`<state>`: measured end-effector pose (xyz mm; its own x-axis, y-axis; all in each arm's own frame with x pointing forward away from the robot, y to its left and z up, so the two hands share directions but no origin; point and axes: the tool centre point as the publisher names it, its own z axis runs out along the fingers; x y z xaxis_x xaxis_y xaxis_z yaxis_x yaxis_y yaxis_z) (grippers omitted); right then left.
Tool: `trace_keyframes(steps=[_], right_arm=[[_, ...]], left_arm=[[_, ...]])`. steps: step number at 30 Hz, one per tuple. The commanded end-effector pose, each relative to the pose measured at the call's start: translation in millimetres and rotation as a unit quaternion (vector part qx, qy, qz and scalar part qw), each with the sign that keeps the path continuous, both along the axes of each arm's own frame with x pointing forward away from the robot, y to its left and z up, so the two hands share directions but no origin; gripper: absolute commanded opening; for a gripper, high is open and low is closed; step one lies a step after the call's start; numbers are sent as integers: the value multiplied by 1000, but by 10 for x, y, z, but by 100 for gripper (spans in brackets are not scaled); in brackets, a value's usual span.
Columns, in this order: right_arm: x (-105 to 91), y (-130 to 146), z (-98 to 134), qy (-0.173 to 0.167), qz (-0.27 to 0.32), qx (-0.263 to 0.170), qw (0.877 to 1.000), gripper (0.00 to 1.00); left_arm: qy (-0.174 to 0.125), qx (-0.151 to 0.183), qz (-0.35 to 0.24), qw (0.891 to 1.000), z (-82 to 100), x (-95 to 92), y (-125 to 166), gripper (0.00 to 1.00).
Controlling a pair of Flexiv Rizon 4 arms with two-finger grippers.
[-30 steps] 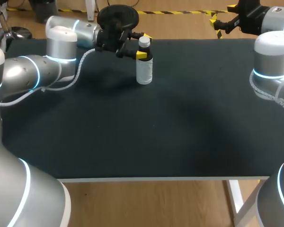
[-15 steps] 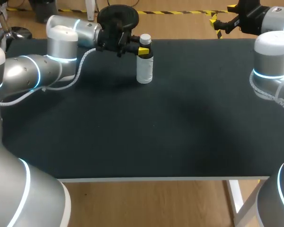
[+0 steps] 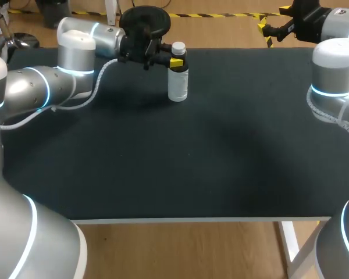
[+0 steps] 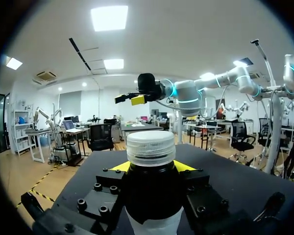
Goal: Unscrew the bottle cap
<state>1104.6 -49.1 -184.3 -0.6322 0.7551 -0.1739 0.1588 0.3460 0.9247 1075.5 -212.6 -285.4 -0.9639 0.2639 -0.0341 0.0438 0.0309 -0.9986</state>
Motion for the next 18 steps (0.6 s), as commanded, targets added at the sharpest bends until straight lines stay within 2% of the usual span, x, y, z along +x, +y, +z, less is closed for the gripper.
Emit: trace_keyframes(steps=[1,18], right_arm=[[-1,-4,1,0,0,0,1000,100],[-1,-4,1,0,0,0,1000,100]], left_arm=[[2,-2,-49,999,-35,72,1,0],[9,-4,-45,999,-48,83,33,0]])
